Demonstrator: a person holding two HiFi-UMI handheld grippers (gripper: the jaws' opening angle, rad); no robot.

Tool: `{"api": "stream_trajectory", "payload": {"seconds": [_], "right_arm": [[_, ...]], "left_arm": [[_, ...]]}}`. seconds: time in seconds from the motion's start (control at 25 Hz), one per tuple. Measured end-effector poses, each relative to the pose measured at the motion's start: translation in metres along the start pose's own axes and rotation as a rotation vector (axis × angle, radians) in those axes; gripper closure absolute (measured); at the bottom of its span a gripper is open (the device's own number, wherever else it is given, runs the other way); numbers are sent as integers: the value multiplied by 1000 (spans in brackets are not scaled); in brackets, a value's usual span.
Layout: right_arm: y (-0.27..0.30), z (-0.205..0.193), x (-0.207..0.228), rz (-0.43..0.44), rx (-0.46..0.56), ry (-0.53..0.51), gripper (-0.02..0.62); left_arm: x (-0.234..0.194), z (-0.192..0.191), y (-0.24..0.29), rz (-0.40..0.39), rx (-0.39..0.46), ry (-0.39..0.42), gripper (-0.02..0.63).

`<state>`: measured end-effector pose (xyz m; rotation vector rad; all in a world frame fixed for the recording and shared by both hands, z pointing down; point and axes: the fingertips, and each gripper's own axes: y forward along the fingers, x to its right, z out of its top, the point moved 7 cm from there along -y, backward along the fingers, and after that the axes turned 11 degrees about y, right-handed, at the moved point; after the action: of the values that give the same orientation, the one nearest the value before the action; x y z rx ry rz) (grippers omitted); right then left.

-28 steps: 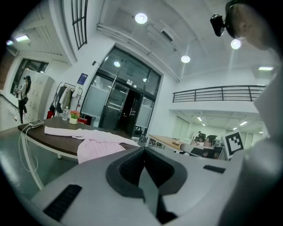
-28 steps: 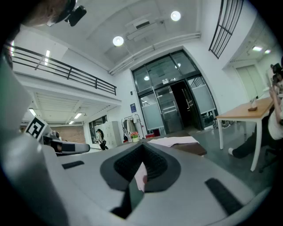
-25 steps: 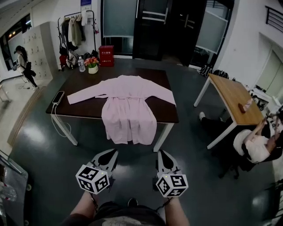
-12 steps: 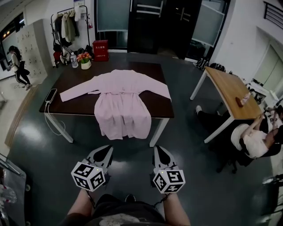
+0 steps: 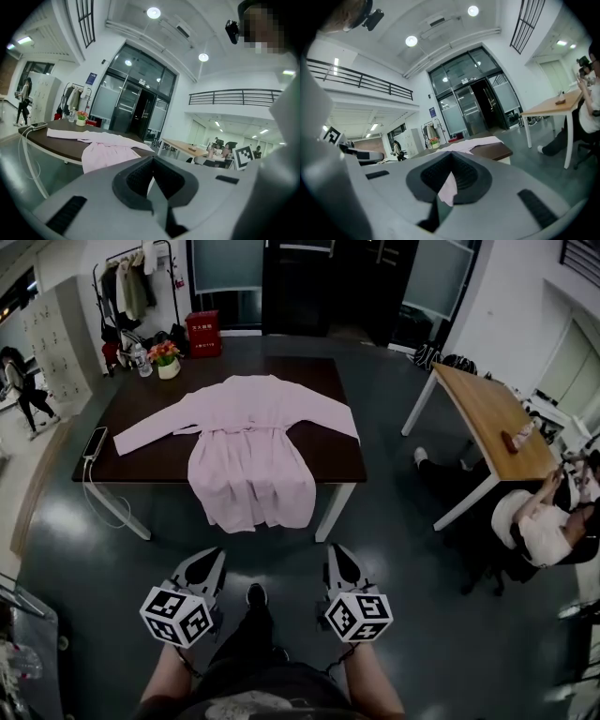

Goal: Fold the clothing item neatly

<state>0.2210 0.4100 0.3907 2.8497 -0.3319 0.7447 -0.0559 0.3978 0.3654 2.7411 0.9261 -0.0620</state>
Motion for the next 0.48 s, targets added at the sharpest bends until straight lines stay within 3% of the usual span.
{"api": "stream_trajectory", "payload": {"seconds": [0.2,0.48], "right_arm": [[28,16,23,-63,17,-31,604],[101,57,64,-137,56,-48,604]], "left_arm": [[-18,8,64,-62,4,-52,595],[-47,36,172,-173,7,-18,595]]}}
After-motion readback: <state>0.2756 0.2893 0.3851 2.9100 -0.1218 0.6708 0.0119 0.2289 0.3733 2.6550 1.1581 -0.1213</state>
